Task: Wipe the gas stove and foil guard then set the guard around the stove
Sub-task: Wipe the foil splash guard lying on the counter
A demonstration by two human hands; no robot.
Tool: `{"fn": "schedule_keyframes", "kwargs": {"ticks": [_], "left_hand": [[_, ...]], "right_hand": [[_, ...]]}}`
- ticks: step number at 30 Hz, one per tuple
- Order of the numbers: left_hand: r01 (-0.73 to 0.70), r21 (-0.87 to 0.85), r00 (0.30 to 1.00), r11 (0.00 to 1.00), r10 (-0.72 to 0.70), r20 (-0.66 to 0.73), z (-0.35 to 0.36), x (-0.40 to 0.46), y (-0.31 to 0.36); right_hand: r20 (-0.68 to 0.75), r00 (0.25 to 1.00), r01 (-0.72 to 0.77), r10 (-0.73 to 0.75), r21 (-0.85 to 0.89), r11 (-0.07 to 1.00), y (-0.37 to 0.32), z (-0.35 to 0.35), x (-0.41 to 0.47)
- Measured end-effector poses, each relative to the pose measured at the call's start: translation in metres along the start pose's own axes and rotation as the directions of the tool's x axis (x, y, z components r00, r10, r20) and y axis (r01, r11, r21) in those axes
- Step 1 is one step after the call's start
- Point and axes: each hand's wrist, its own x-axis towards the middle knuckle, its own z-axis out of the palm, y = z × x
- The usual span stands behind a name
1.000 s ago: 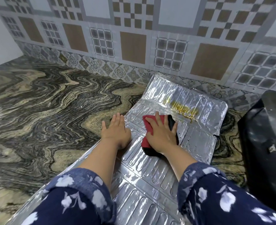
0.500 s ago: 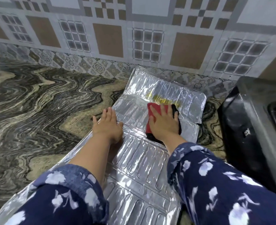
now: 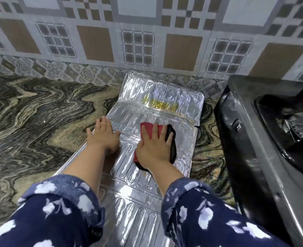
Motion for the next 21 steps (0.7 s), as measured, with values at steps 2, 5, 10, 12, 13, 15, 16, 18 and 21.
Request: {"fn": "schedule_keyframes", "kwargs": {"ticks": [2, 5, 10, 12, 13, 15, 16, 18, 21], "left_hand": [[0.002, -0.002, 1.0, 1.0, -0.002, 0.001, 0.001, 0.002, -0.001], [0.013, 0.002, 1.0, 1.0, -0.013, 0.005, 0.001, 0.001, 0.0], [0.015, 0.02, 1.0, 1.0, -0.015, 0.017, -0.002, -0.001, 0.004], [0.031, 0.017, 0.999, 0.999, -0.031, 0.015, -0.01, 0.002, 0.007], [0.038, -0.005, 0.999, 0.999, -0.038, 0.011, -0.015, 0.005, 0.009], [0.031, -0.053, 1.0, 0.998, -0.031, 0.005, -0.019, 0.013, 0.014], [0.018, -0.048, 1.0, 0.999, -0.018, -0.002, -0.018, 0.016, 0.017], [-0.003, -0.003, 1.0, 1.0, 0.003, -0.021, -0.008, 0.017, 0.021], [-0.008, -0.015, 1.0, 1.0, 0.007, -0.026, 0.001, 0.013, 0.022]], "right_hand": [[0.027, 0.993, 0.113, -0.113, 0.025, 0.993, 0.003, -0.005, 0.016], [0.096, 0.959, 0.266, -0.268, 0.034, 0.963, 0.023, -0.015, 0.042], [-0.005, 0.964, 0.266, -0.267, -0.056, 0.962, 0.053, -0.024, 0.057], [-0.01, 0.97, 0.241, -0.242, -0.037, 0.97, 0.051, -0.025, 0.055], [0.011, 0.972, 0.234, -0.234, -0.016, 0.972, 0.047, -0.023, 0.053], [0.026, 0.977, 0.213, -0.213, -0.007, 0.977, 0.043, -0.018, 0.051], [0.021, 0.978, 0.206, -0.206, -0.018, 0.978, 0.043, -0.015, 0.051], [0.026, 0.98, 0.198, -0.197, -0.018, 0.98, 0.044, -0.012, 0.053], [0.051, 0.98, 0.196, -0.195, -0.013, 0.981, 0.045, -0.013, 0.052]]}}
